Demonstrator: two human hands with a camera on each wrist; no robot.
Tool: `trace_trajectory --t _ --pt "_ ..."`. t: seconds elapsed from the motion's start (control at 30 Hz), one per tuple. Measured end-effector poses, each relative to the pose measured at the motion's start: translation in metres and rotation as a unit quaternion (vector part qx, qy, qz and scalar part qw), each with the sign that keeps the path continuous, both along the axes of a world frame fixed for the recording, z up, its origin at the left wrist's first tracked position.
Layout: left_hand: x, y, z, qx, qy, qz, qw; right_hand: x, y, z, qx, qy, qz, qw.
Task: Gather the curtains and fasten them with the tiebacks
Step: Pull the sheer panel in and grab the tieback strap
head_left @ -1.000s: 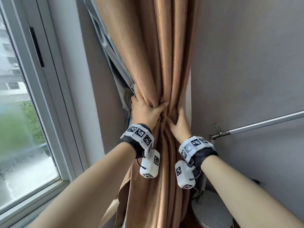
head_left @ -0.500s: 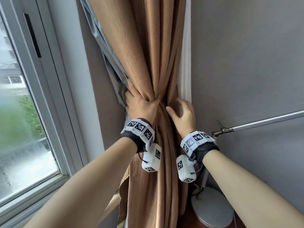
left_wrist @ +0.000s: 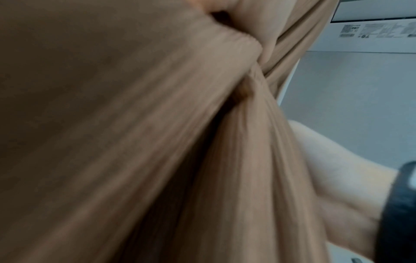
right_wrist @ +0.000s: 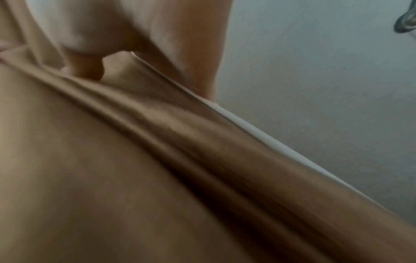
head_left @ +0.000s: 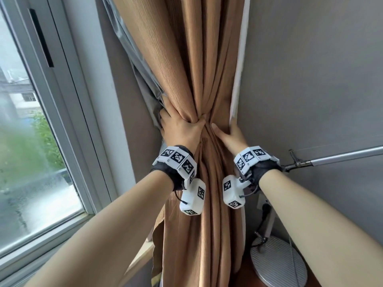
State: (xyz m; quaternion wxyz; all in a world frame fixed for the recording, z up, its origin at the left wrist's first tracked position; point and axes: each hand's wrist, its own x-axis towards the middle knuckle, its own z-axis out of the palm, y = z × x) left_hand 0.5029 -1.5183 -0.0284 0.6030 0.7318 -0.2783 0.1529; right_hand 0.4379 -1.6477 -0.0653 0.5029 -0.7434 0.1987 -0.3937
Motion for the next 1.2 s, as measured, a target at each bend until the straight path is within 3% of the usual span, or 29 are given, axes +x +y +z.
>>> trace_trajectory --t 0.1,0.2,0.37,0.57,0.7,0.9,0.97,1.07,1.2 --pt "0.001 0.0 0.0 -0.007 0.0 -0.006 1.0 0.007 0.023 -0.002 -0.035 -0.039 -0.007 0.999" --pt "0.0 0.004 -0.003 -0.017 0.003 -0.018 1.0 0.008 0.04 -0.007 -0.084 -0.016 -0.013 0.996" --pt "-0.005 0.016 -0.008 -0.057 -0.014 -0.054 0.997 0.011 0.061 -0.014 -0.08 0.021 0.016 0.996" --pt "-0.007 0.031 -0.004 -0.026 0.01 0.011 1.0 0.004 0.067 -0.018 -0.14 0.031 0.043 0.989" --pt "-0.002 0.035 0.001 -0.018 0.012 0.032 0.999 -0.002 0.064 -0.01 -0.129 0.033 0.053 0.99" --pt "0.001 0.031 0.0 -0.01 0.007 0.038 0.999 -0.01 0.034 0.003 -0.143 -0.108 -0.163 0.97" --pt "0.003 0.028 0.0 -0.012 0.006 0.04 0.999 -0.008 0.016 0.006 -0.109 -0.102 -0.193 0.97" --pt "0.005 0.025 0.0 -0.011 0.007 0.045 0.999 -0.004 -0.007 0.011 -0.032 -0.048 -0.153 0.986" --pt "0.008 0.021 0.0 -0.013 0.01 0.05 0.999 0.012 -0.029 0.014 -0.009 0.01 -0.072 0.997"
